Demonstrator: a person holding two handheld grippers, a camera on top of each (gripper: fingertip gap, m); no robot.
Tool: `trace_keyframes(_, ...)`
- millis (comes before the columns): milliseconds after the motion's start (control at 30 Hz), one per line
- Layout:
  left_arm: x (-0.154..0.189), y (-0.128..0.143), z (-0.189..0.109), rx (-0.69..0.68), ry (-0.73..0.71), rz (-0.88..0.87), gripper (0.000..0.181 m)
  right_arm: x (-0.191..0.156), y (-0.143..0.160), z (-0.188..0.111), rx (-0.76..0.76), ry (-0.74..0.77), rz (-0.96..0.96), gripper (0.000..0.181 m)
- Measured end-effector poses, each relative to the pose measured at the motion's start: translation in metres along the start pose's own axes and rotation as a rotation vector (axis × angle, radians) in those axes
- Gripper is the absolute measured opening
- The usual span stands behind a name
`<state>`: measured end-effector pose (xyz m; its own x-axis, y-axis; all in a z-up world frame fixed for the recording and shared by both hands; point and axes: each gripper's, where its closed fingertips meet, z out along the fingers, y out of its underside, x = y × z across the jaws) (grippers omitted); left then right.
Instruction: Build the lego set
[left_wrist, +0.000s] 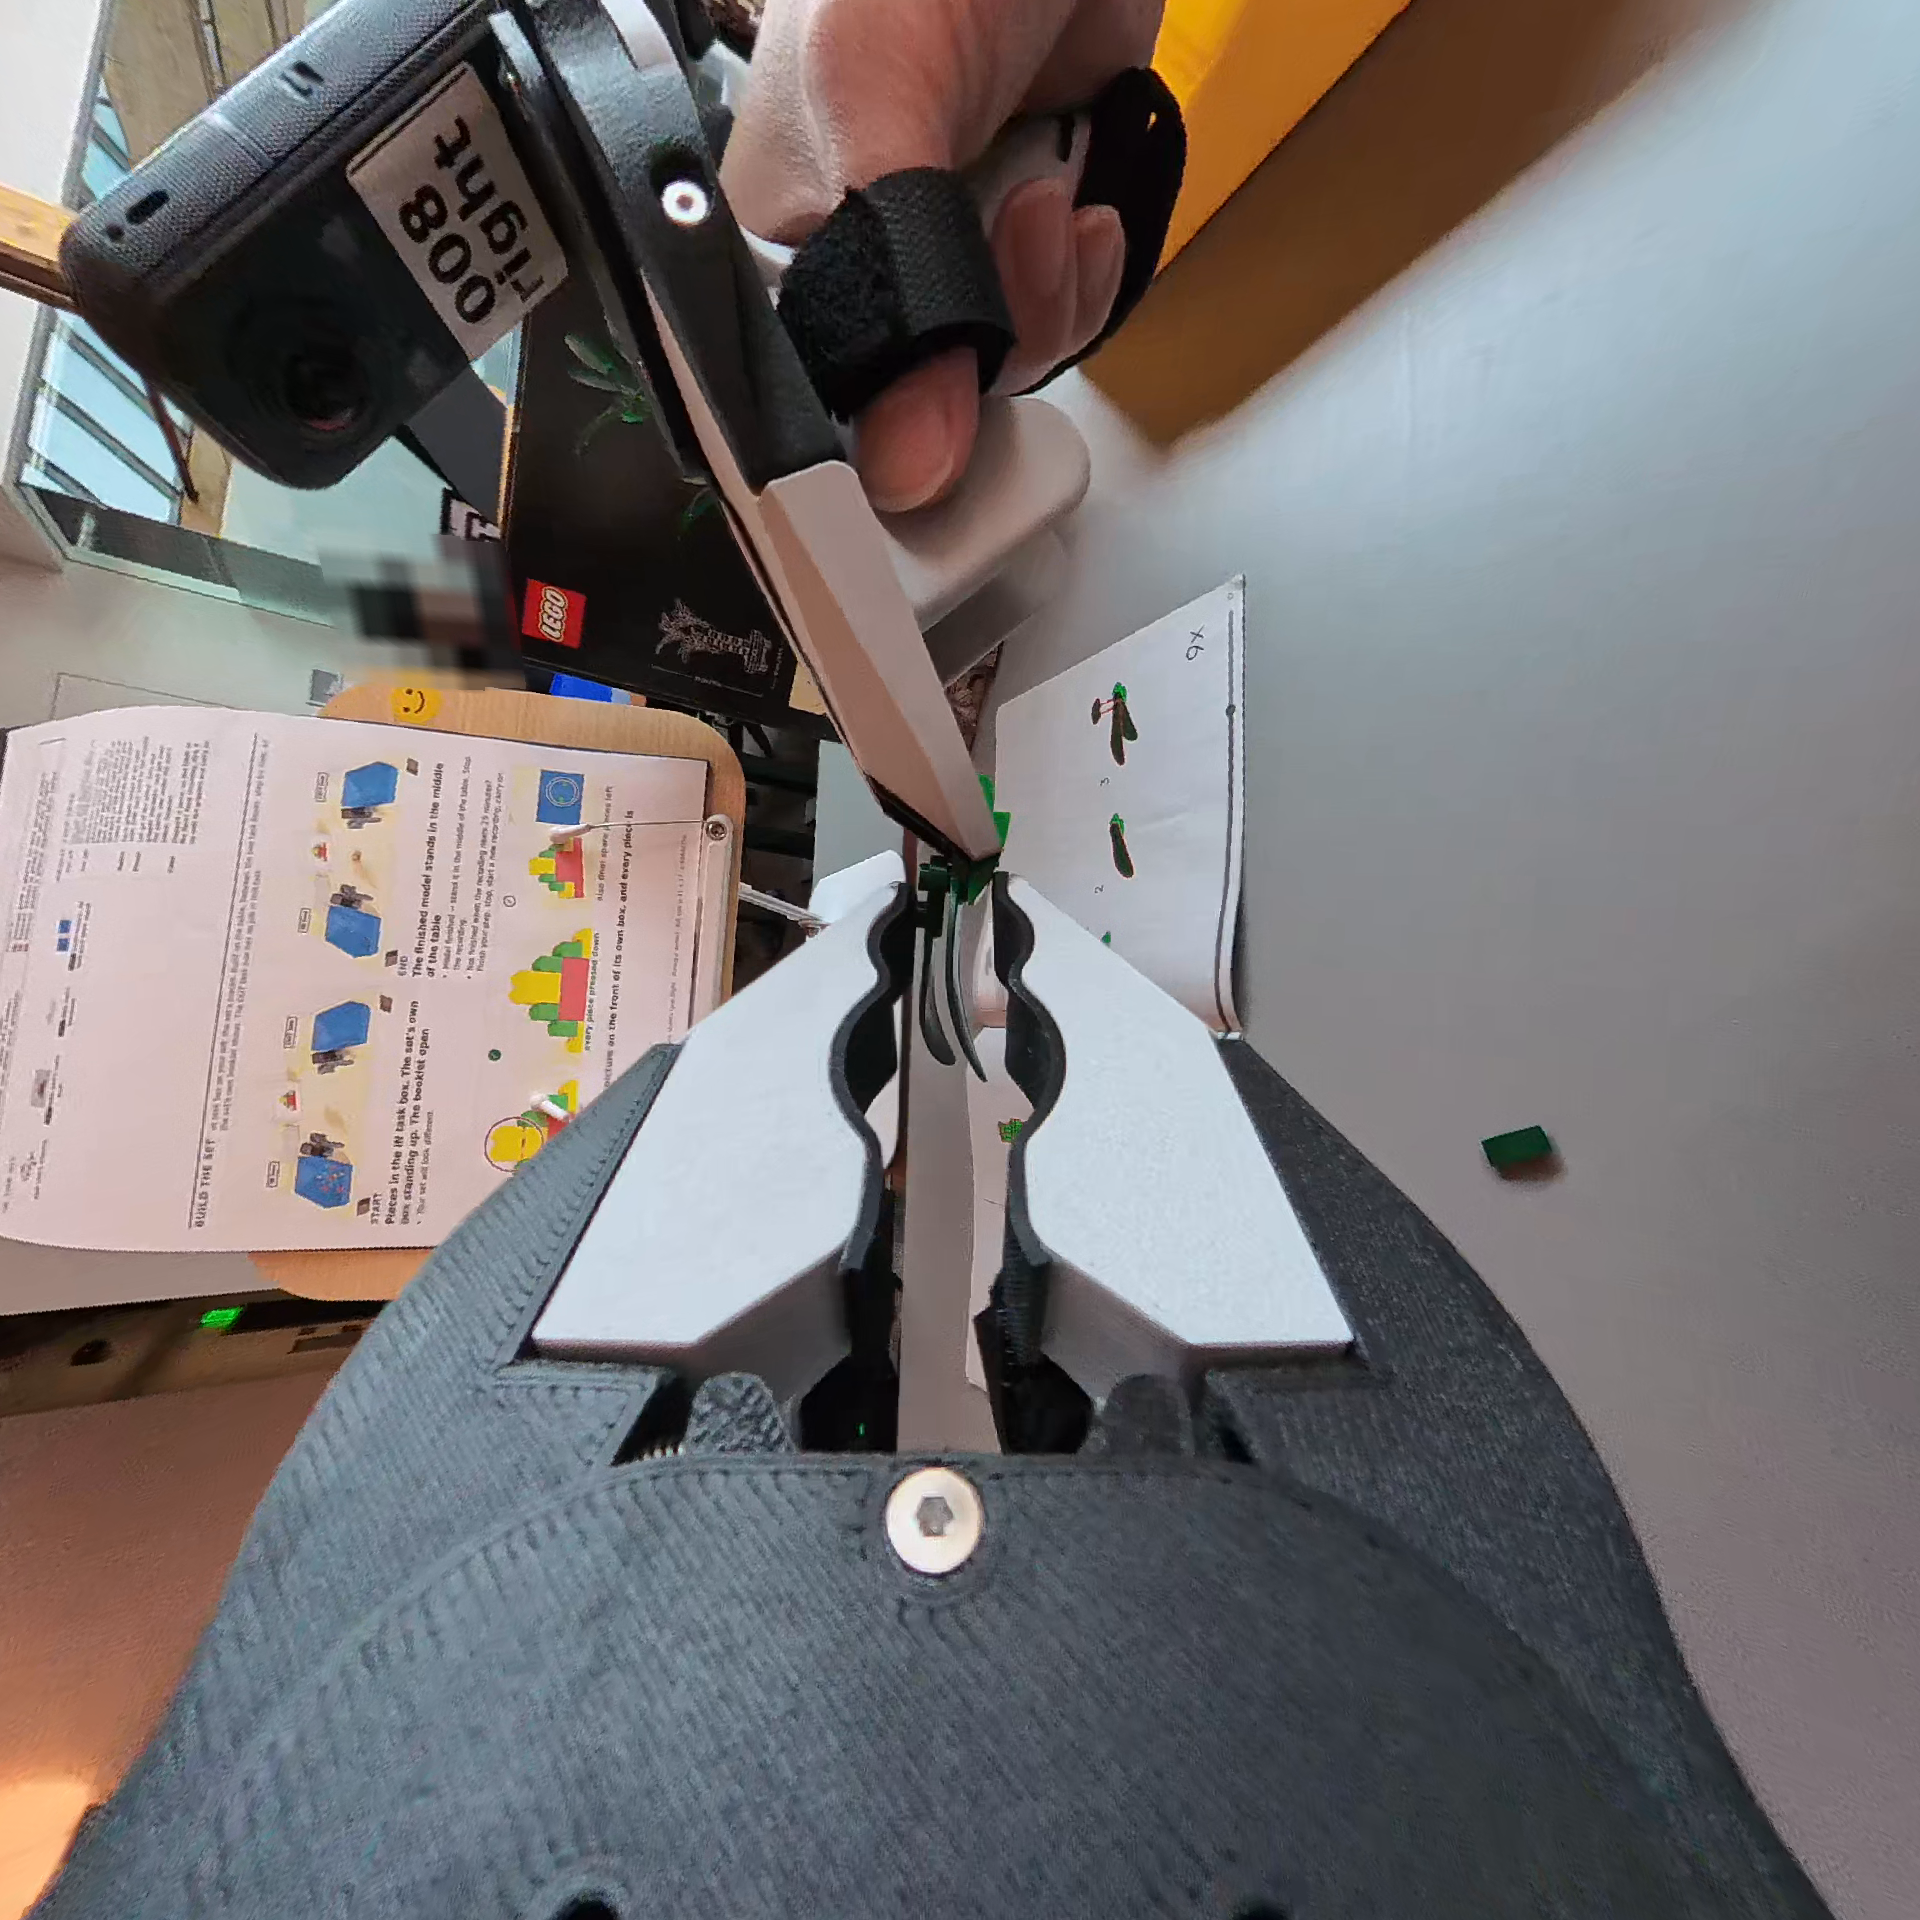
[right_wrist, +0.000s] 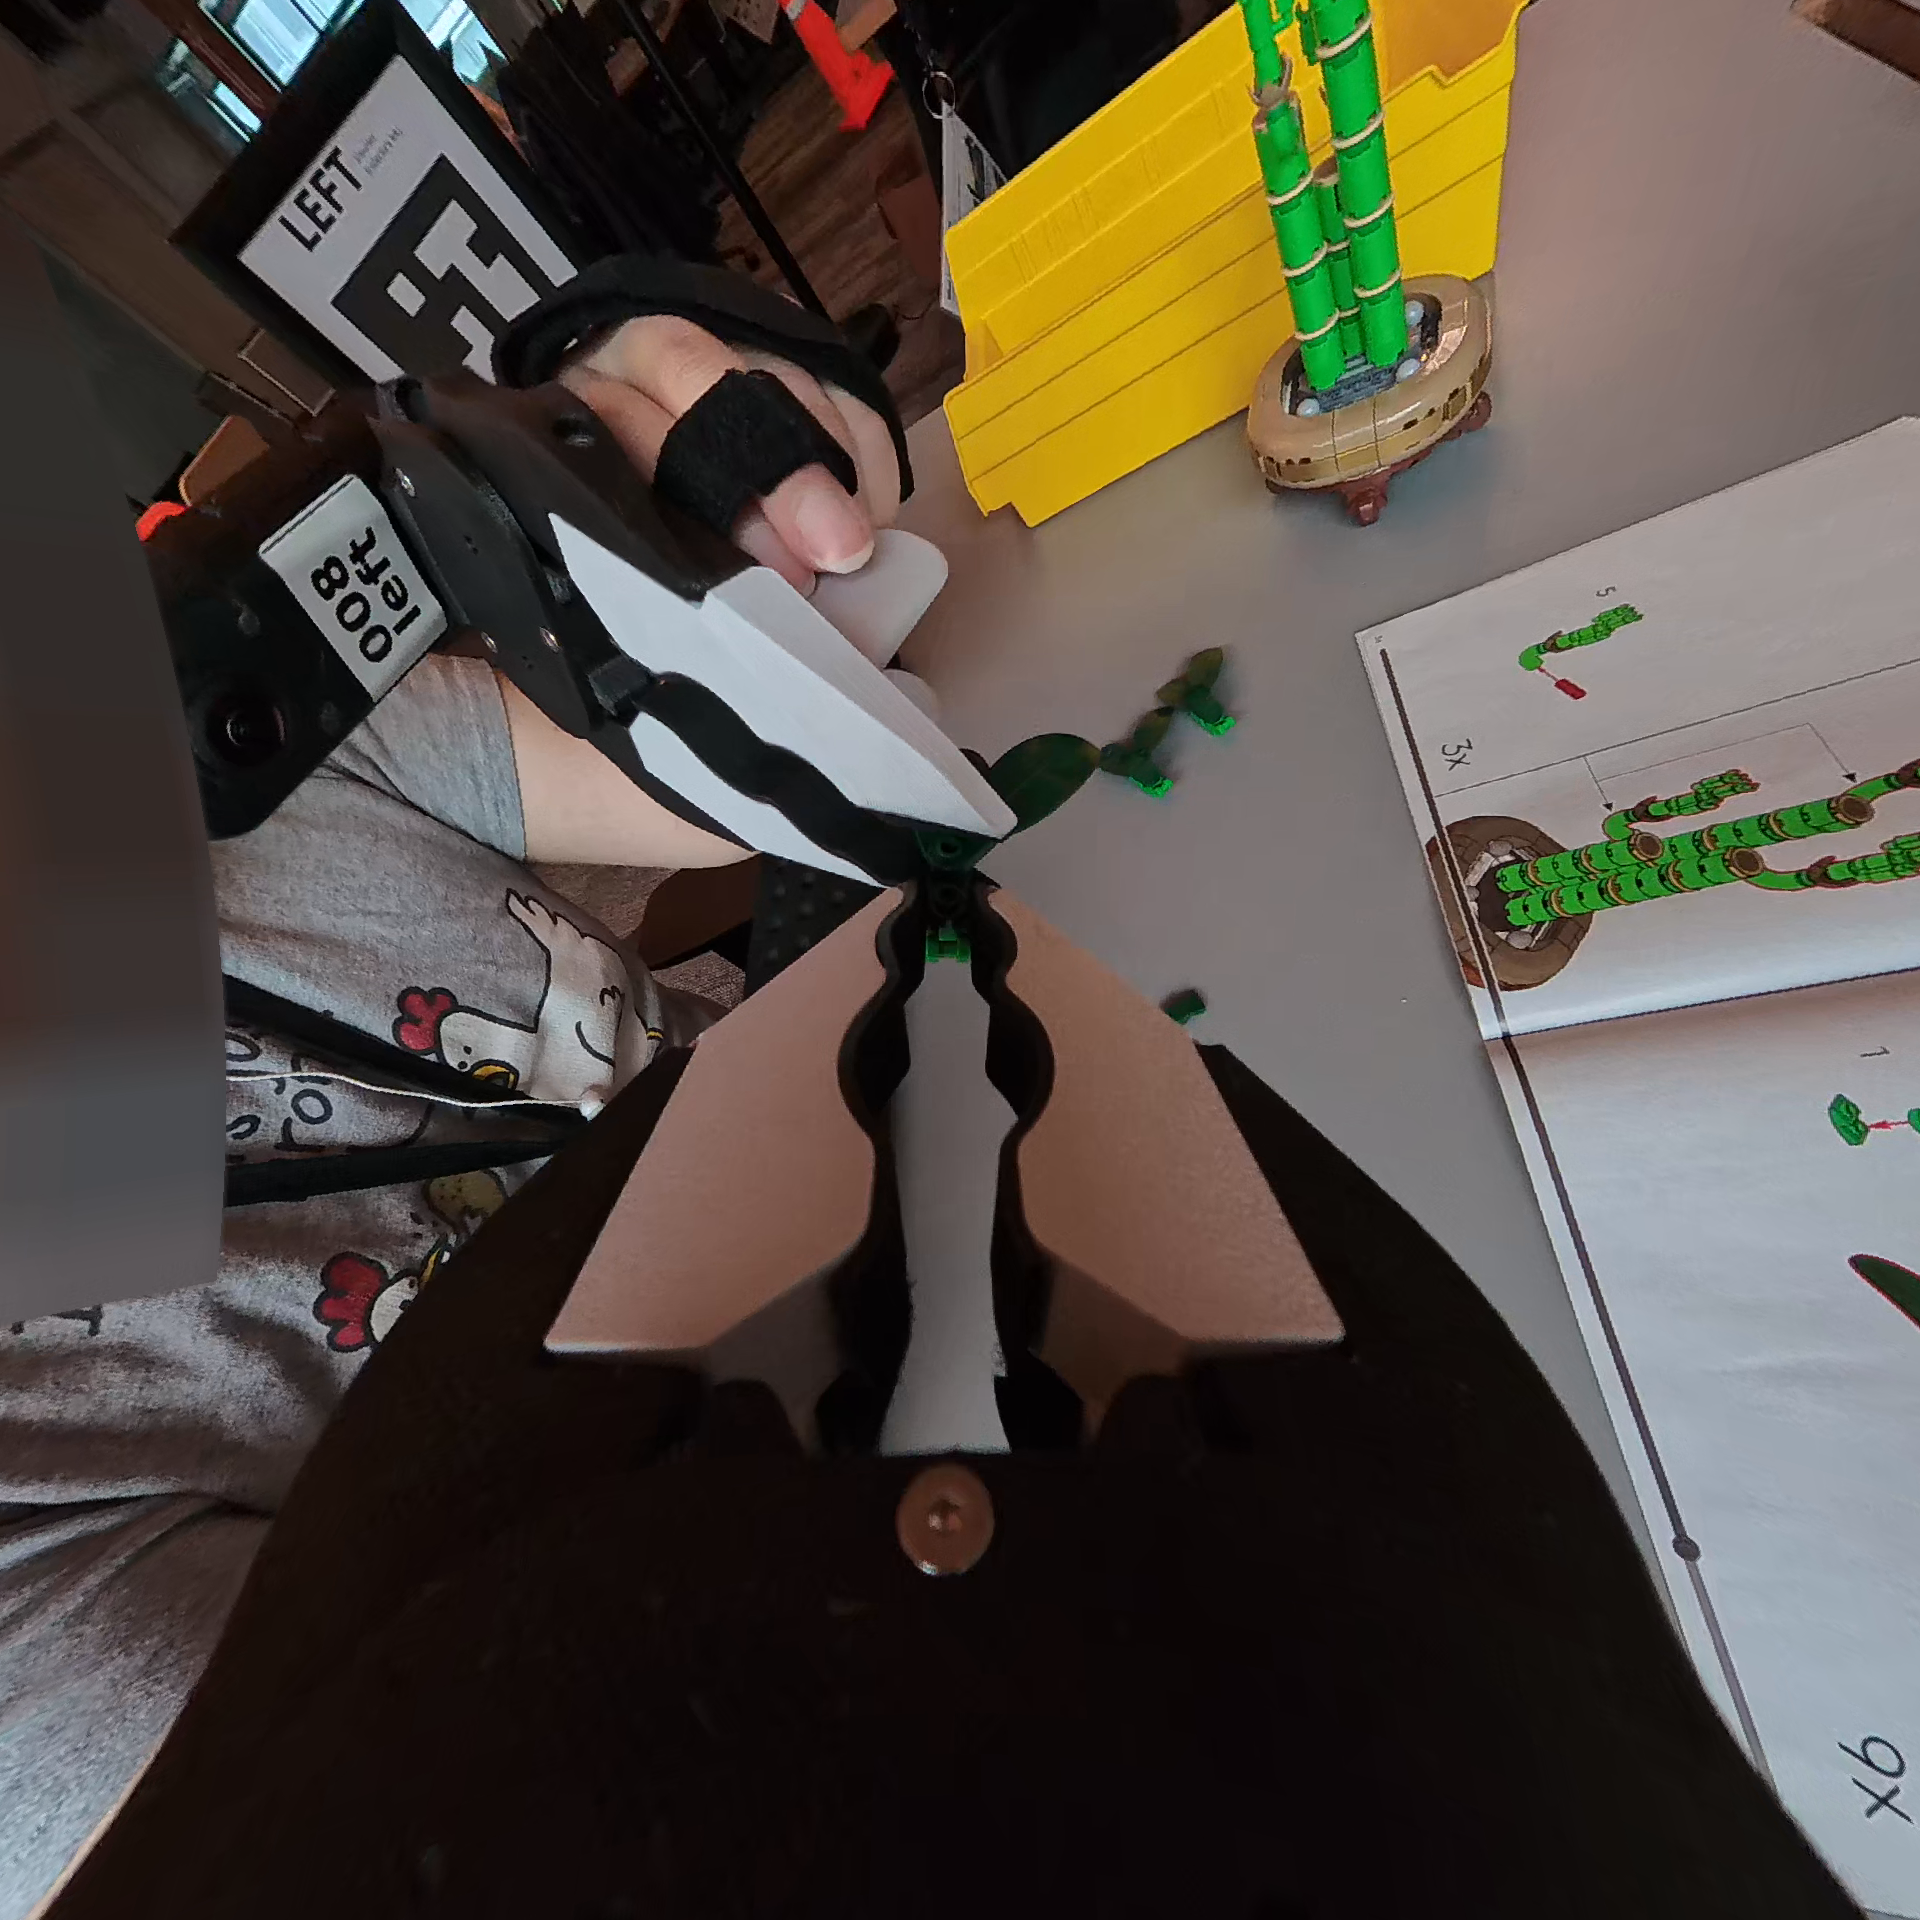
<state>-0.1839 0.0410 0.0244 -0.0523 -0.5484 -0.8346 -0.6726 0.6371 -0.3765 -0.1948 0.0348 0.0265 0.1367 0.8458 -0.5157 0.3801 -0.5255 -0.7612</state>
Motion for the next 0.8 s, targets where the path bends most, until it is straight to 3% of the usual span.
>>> trace_keyframes(500,0.0038,0.0024,0.0045,-0.033,-0.035,0.105,0.011,0.0054,0.004,0.0007,-0.007,-0.007,0.045,0.006)
trace_keyframes(800,0.004,0.0062,0.0052,-0.057,-0.014,0.071,0.01,0.008,0.0033,0.0018,-0.017,0.027,-0.001,0.006)
